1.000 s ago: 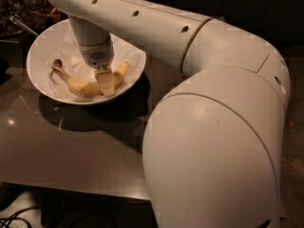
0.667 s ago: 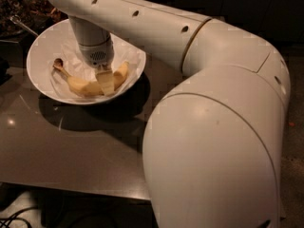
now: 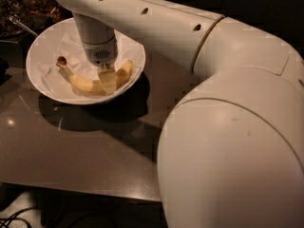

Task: Pick banana from white bowl

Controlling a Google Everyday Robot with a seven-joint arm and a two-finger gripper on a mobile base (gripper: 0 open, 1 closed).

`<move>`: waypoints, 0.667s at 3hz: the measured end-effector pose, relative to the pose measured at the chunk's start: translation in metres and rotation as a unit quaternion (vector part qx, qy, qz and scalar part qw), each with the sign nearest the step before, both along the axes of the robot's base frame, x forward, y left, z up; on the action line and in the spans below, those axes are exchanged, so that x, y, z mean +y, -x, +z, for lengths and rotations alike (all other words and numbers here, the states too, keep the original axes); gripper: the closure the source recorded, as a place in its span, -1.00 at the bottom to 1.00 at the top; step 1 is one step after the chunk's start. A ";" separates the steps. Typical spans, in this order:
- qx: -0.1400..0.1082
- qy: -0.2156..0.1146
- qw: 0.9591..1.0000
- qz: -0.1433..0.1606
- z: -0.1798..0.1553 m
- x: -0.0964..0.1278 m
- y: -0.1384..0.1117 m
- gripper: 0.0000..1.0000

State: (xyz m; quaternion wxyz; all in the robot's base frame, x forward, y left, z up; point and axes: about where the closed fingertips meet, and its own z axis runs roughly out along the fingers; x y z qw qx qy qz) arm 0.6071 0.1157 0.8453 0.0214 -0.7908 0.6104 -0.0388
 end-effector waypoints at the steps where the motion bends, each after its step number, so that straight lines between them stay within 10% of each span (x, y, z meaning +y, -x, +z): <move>1: -0.018 -0.012 1.000 -0.005 0.016 -0.011 0.009 1.00; 2: -0.025 -0.025 0.999 0.000 0.029 -0.021 0.016 1.00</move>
Offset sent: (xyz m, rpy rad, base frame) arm -0.0301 -0.0382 0.0450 0.0614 -0.0508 0.0088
